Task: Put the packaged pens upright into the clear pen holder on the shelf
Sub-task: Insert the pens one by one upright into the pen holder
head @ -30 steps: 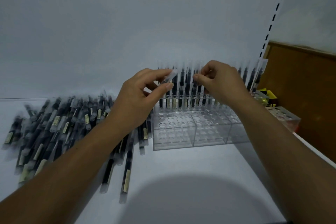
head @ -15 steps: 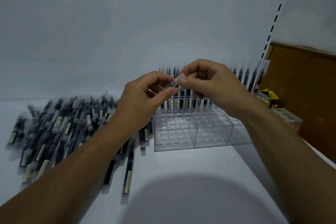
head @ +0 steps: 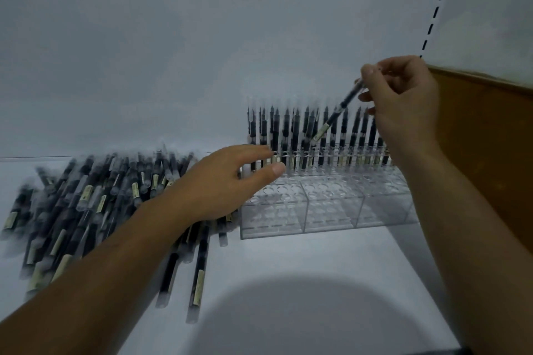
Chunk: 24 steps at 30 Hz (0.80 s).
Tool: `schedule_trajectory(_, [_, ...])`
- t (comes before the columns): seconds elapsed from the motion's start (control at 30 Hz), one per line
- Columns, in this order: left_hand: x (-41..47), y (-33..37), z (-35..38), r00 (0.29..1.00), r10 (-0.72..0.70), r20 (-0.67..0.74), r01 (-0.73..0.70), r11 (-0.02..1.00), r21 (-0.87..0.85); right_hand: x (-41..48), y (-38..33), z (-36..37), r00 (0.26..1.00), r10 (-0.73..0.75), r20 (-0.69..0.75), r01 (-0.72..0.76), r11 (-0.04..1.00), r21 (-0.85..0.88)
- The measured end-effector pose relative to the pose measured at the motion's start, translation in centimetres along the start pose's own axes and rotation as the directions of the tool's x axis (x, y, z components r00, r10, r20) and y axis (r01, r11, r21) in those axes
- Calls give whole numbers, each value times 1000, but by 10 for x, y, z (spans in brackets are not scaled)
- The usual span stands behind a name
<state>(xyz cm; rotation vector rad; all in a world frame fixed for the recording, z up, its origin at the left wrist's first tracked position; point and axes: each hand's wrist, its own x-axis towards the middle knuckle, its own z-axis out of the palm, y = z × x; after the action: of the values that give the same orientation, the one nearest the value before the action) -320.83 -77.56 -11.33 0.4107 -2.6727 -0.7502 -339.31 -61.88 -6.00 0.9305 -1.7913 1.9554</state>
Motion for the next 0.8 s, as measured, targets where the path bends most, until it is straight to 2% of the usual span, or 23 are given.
schedule_trajectory(0.17, [-2,2,-2,999,-46,27,46,999,-26,1,13,4,995,-92,35,97,979,-180])
schedule_trajectory(0.3, [-2,2,-2,999,-47,20,48,998,-35,-1,17,8,988,-117,98,138,958,-251])
schedule_trajectory(0.47, [-2,4,-3,999,-35,14,35,999,-25,-4,17,18,969,-31,243,120,926,-359])
schedule_trajectory(0.8, [-4,5,-3,1000,-18,17,19,1000,-23,4,6,24,967,30,251,106,854,-510])
